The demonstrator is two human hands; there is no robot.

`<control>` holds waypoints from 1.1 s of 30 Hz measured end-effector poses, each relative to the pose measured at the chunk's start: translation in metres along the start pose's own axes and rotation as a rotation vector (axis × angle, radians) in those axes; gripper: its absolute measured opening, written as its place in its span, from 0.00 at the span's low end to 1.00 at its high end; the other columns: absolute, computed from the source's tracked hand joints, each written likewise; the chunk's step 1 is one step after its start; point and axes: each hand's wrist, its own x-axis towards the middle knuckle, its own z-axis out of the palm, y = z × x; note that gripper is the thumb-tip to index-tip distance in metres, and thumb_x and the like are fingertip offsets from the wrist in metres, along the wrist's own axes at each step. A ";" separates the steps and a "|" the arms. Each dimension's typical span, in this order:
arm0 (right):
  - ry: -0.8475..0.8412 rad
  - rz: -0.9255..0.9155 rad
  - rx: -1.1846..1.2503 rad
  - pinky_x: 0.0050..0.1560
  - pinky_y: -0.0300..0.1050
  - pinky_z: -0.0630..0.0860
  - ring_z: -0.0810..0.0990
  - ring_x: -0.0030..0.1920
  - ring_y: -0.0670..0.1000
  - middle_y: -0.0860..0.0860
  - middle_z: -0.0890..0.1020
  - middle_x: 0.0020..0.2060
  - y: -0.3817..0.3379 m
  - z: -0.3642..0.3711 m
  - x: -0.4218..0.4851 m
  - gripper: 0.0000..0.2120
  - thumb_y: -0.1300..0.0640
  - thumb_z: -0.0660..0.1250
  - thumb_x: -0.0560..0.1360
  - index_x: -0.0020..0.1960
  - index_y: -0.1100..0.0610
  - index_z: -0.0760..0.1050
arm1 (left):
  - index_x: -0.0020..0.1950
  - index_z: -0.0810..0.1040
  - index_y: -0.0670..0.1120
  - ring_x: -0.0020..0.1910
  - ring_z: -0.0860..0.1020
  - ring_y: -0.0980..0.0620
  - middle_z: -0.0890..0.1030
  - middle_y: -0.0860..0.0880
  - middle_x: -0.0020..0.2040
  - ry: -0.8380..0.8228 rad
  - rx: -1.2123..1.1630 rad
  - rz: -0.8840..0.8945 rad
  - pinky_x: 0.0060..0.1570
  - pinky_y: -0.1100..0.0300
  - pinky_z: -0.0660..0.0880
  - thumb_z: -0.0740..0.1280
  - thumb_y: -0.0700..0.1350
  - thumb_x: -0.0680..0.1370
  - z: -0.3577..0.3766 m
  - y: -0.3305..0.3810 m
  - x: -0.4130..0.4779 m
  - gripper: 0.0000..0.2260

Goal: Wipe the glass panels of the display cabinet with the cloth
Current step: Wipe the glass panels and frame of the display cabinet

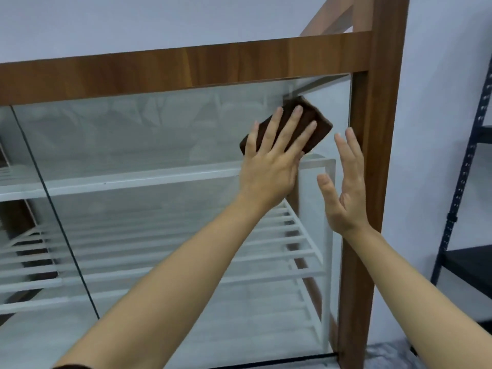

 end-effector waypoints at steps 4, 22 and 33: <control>-0.004 0.014 -0.028 0.80 0.56 0.53 0.54 0.81 0.56 0.60 0.57 0.79 0.009 0.004 -0.033 0.28 0.45 0.57 0.82 0.78 0.57 0.57 | 0.82 0.55 0.53 0.81 0.51 0.43 0.54 0.47 0.82 -0.012 -0.022 0.105 0.78 0.41 0.50 0.59 0.47 0.82 0.032 0.042 -0.090 0.28; 0.109 -0.076 -0.227 0.81 0.55 0.45 0.54 0.81 0.53 0.53 0.60 0.79 0.066 0.061 -0.215 0.24 0.49 0.54 0.83 0.78 0.52 0.60 | 0.81 0.57 0.57 0.81 0.51 0.43 0.53 0.49 0.83 0.068 0.048 -0.118 0.76 0.41 0.45 0.50 0.54 0.85 0.024 -0.029 -0.141 0.23; 0.113 -0.234 -0.338 0.79 0.62 0.47 0.56 0.80 0.53 0.53 0.62 0.79 0.069 0.106 -0.270 0.24 0.49 0.51 0.84 0.78 0.52 0.62 | 0.78 0.65 0.57 0.79 0.60 0.45 0.61 0.50 0.80 0.054 0.165 0.204 0.74 0.42 0.58 0.56 0.53 0.84 0.070 0.002 -0.367 0.22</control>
